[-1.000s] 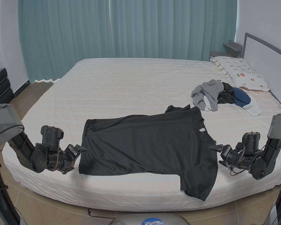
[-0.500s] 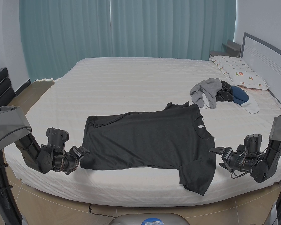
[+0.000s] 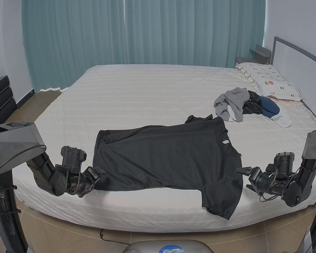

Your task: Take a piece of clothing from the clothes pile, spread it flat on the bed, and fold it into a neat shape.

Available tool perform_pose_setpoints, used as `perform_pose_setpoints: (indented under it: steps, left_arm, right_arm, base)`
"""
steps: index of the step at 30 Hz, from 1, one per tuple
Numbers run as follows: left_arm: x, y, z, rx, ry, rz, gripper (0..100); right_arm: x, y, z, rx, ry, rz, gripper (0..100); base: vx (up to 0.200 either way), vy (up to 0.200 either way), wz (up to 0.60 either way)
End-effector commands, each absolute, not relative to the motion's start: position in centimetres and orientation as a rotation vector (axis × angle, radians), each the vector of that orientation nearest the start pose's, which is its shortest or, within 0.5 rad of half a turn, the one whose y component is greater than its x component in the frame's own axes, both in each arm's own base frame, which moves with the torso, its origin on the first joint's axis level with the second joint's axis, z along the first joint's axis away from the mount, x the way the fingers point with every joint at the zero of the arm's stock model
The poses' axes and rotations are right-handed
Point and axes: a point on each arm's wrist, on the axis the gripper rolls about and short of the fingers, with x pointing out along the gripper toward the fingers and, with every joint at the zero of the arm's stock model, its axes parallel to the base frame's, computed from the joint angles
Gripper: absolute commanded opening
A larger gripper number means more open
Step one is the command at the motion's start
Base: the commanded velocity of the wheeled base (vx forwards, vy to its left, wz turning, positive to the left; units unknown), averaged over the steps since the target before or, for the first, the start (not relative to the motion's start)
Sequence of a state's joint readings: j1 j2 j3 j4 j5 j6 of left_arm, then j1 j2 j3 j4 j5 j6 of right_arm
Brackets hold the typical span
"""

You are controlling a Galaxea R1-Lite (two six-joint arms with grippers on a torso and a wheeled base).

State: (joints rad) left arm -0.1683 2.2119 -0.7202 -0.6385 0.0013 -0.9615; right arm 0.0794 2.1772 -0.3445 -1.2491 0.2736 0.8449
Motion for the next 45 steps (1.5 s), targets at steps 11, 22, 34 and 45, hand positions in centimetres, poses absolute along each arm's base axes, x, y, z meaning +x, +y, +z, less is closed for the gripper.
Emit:
perform_pose_setpoints:
  steps: [11, 22, 34, 45]
  left_arm:
    - [32.8, -5.0, 0.6, -0.841, 0.829, 0.271, 0]
    - [32.8, -4.6, 1.1, -0.848, 0.811, 0.274, 0]
    - [32.8, -4.2, 1.3, -0.848, 0.806, 0.280, 0]
    - [32.1, -2.7, 2.0, -0.777, 0.845, 0.301, 0]
  right_arm:
    - [26.0, 3.8, -2.3, 0.648, 0.823, 0.129, 100]
    - [27.6, 4.4, -3.4, 0.654, 0.804, 0.149, 100]
    - [27.3, 3.4, -3.2, 0.644, 0.801, 0.111, 0]
    - [25.7, 0.6, -2.3, 0.531, 0.789, 0.066, 0]
  base:
    - [0.000, 0.000, 0.00]
    - [0.000, 0.000, 0.00]
    - [0.000, 0.000, 0.00]
    - [0.000, 0.000, 0.00]
